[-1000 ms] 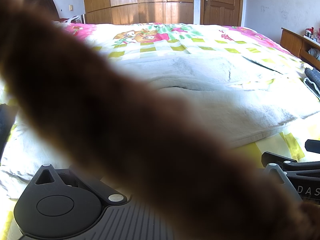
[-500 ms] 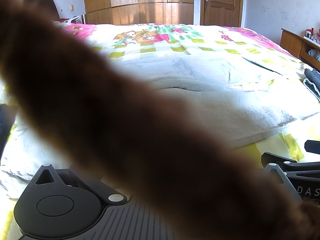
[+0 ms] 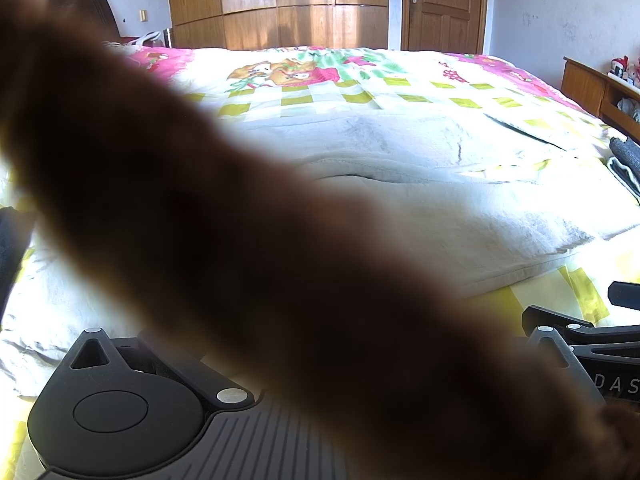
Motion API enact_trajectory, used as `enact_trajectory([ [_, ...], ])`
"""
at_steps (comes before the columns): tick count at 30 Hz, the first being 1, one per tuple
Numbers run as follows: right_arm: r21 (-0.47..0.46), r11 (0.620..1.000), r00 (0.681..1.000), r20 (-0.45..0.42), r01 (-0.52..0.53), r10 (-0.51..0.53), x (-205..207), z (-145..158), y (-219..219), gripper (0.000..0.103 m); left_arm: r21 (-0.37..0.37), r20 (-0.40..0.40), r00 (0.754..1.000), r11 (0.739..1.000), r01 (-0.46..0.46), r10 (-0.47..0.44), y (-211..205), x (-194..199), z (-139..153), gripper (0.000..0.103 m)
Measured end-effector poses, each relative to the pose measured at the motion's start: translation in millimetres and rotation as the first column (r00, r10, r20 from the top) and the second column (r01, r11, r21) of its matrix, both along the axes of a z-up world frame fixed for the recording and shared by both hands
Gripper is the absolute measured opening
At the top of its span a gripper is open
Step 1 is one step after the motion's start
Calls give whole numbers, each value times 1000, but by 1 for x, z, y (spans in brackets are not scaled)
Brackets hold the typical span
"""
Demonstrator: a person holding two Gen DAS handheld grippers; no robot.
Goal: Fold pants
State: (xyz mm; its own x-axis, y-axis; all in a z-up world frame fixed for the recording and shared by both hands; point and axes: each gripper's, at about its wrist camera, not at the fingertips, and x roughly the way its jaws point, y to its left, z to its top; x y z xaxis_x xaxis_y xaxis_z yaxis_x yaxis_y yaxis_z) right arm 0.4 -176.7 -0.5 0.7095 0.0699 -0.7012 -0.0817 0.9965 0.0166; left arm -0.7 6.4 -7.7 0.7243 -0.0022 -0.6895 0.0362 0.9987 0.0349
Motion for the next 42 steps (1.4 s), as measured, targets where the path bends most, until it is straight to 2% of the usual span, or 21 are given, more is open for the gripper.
enact_trajectory([
  [12, 11, 1000, 1000, -13, -5, 5, 1, 3, -5, 103, -12, 2, 1000, 1000, 6, -6, -1, -1, 3, 103],
  [29, 94, 996, 1000, -28, -1, 4, 5, 1, -17, 100, 38, 40, 999, 999, 8, -10, -15, 5, 11, 103],
  [32, 119, 993, 1000, -23, 18, -15, 6, 10, -27, 99, 27, 46, 998, 999, 43, -44, -18, 7, 16, 103],
  [35, 177, 982, 998, -12, 67, -66, 8, 23, -45, 99, 17, 90, 992, 996, 86, -87, -27, 7, 30, 103],
  [38, 192, 971, 989, 7, 141, -145, 12, 29, -69, 99, 8, 136, 978, 987, 161, -160, -43, 13, 39, 103],
  [42, 201, 954, 974, -35, 225, -222, 26, 26, -107, 94, 26, 159, 952, 965, 260, -261, -81, 33, 42, 103],
])
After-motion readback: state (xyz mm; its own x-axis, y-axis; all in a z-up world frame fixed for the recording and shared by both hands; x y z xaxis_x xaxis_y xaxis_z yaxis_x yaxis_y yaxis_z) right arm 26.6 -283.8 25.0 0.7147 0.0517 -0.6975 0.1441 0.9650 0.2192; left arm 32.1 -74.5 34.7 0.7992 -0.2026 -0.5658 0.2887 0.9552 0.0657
